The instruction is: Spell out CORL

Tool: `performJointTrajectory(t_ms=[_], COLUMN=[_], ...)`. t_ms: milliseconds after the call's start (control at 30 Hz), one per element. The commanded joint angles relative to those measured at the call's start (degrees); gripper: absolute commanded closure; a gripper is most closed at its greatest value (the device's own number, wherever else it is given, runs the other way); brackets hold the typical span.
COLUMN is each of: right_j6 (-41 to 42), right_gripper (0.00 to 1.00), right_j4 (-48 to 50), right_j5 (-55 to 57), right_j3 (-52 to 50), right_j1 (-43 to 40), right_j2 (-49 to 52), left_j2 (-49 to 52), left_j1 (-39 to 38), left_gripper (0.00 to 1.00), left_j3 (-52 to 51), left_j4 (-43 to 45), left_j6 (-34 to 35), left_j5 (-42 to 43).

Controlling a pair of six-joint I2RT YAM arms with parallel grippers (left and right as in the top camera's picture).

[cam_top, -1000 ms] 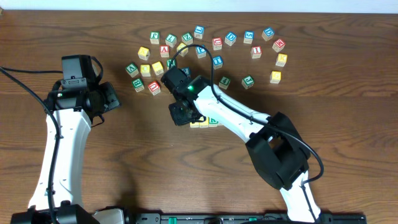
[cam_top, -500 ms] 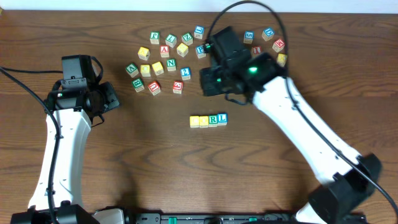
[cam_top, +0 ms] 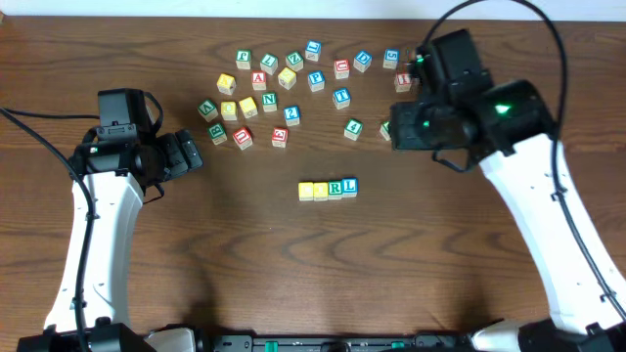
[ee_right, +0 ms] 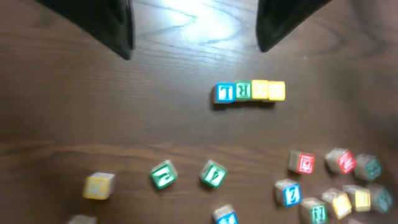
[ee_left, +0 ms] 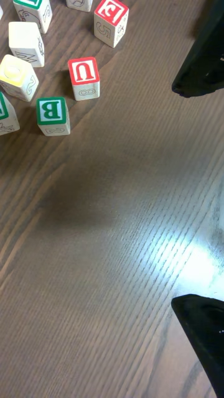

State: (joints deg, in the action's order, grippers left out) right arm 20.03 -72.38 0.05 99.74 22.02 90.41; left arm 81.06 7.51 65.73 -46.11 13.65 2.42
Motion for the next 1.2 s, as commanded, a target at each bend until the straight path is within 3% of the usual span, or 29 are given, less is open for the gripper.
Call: performJointTrajectory(t_ms=[0,333,733,1167], right_j6=[-0.9,-0.8,-0.8,-0.8], right_gripper=[0.33,0.01,0.01,0.01], right_j4=[0.0,-0.5,-9.3,-6.9], right_j5=[1.6,1.6,4.4,12.1], right_j3=[0.8,0.8,0.8,0.8], right_j1=[-1.7,-2.2,-2.2,-2.9], right_j2=[-3.3,-10.4,-15.8,-17.7], left_j2=[-1.0,-1.0,-1.0,-1.0], left_j1=[0.2,0.2,0.2,0.2], left_gripper=[0.00,0.00,0.00,0.00], left_j3=[0.8,0.8,0.8,0.8], left_j4=[-0.1,-0.1,-0.1,-0.1], left_j6=[-0.1,-0.1,-0.1,-0.1], left_j5=[-0.8,-0.8,-0.8,-0.8])
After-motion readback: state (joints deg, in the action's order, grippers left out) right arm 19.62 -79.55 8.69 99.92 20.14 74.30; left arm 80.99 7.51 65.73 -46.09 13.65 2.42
